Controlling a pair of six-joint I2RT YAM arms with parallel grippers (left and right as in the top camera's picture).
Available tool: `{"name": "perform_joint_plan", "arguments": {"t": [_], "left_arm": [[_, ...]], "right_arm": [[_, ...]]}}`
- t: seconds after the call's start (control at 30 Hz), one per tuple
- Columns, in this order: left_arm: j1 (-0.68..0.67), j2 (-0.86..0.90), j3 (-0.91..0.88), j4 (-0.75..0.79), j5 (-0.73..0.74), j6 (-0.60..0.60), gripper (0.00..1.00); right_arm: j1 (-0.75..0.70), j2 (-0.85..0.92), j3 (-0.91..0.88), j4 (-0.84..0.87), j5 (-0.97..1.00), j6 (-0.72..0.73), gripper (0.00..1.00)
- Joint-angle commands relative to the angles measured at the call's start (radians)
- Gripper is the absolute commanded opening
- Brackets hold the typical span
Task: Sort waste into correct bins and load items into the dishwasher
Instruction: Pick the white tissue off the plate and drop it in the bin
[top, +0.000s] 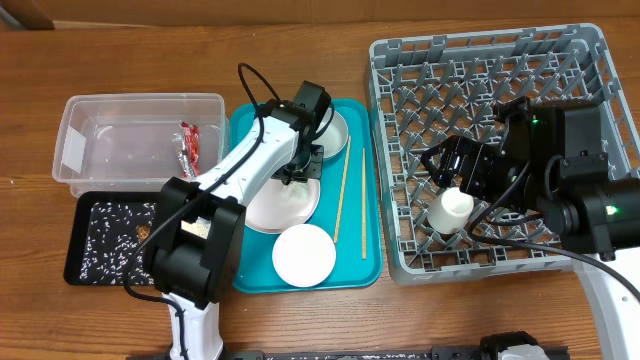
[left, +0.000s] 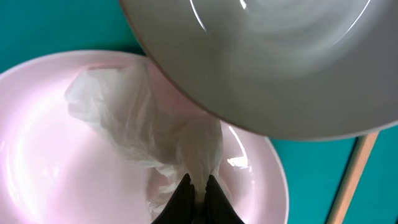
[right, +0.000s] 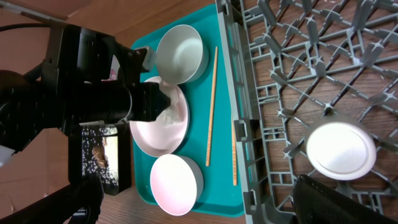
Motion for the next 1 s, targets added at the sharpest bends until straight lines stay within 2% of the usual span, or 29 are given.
{"name": "perform_joint_plan", "arguments": {"t": [0.0,0.13,0.23,0.4,0.6,0.67,0.8,0.83,0.93,0.97], "left_arm": [[0.017,0.006,0.024,-0.072,0.005,-0.015,0.04],[0.06,-0.023,0.152,-0.247,0.005,-0.056,0.04],[0.114,-0.068,0.245,-0.316,0.002,-0.054,0.04],[0.273,-0.161,0.292,-0.285,0.002,-0.05,0.04],[0.466,-0.142,0.291,-0.236,-0.006,-0.047,0.04],[0.52,-0.125,0.291,-0.215,0.013,-0.047,0.16],[0.579,-0.125,0.299,-0.224,0.202,0.054,0.27],[0.587,-0.129,0.312,-0.246,0.23,0.073,0.27],[0.594,-0.154,0.368,-0.345,0.233,0.094,0.11],[0.594,-0.17,0.388,-0.38,0.232,0.11,0.1]], "right_arm": [[0.006,0.001,0.006,0.005,0.009,-0.006,1.0],[0.006,0.001,0.006,0.005,0.009,-0.006,1.0],[0.006,0.001,0.006,0.005,0.009,-0.006,1.0],[0.006,0.001,0.006,0.001,0.009,-0.006,1.0],[0.006,0.001,0.006,-0.003,0.009,-0.005,1.0],[0.006,0.001,0.006,-0.002,0.009,-0.006,1.0],[0.006,0.001,0.006,-0.003,0.009,-0.006,1.0],[0.006,0.001,0.006,-0.003,0.009,-0.006,1.0],[0.006,0.001,0.006,-0.002,0.009,-0.005,1.0],[0.006,0.001,0.006,-0.002,0.009,-0.005,1.0]]}}
